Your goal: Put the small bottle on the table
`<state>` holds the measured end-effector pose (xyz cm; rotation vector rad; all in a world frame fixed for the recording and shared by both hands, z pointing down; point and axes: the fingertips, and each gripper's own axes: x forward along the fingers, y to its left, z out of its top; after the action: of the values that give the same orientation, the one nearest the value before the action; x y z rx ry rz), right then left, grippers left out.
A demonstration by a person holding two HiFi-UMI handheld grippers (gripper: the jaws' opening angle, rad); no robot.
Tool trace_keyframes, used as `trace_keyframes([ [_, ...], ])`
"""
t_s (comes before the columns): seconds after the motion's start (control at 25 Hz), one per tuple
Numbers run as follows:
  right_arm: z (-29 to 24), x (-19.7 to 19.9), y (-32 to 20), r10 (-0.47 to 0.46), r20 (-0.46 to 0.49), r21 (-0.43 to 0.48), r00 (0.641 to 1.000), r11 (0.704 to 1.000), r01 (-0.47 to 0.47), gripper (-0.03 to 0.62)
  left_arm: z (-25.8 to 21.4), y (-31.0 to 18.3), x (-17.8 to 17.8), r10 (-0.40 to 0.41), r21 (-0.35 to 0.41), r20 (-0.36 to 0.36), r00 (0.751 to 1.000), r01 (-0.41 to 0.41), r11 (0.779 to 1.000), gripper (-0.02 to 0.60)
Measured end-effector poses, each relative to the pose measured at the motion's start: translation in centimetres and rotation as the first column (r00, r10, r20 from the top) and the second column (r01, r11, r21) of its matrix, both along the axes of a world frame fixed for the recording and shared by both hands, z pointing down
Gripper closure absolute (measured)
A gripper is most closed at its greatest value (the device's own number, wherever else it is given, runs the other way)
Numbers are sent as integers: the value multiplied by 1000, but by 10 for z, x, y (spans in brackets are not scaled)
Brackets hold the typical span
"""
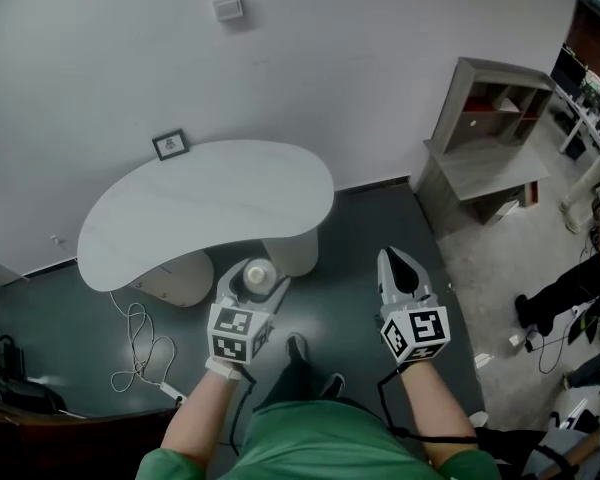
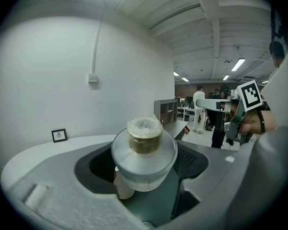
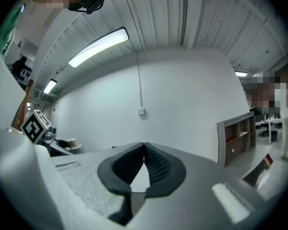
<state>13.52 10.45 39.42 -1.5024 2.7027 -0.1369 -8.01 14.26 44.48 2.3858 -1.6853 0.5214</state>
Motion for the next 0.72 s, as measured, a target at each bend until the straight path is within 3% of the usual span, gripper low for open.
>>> trace_keyframes([
  [0.16,9,-1,-17,11,-15,-15,1000,1000,-11,592,7,-23,-6,-14,-5,-9,1000,14,1000,236],
  [0.72,19,-23,-109,71,-73,-42,995,996,-74,592,17,-130,-27,61,29,24,998,-61,998,236],
])
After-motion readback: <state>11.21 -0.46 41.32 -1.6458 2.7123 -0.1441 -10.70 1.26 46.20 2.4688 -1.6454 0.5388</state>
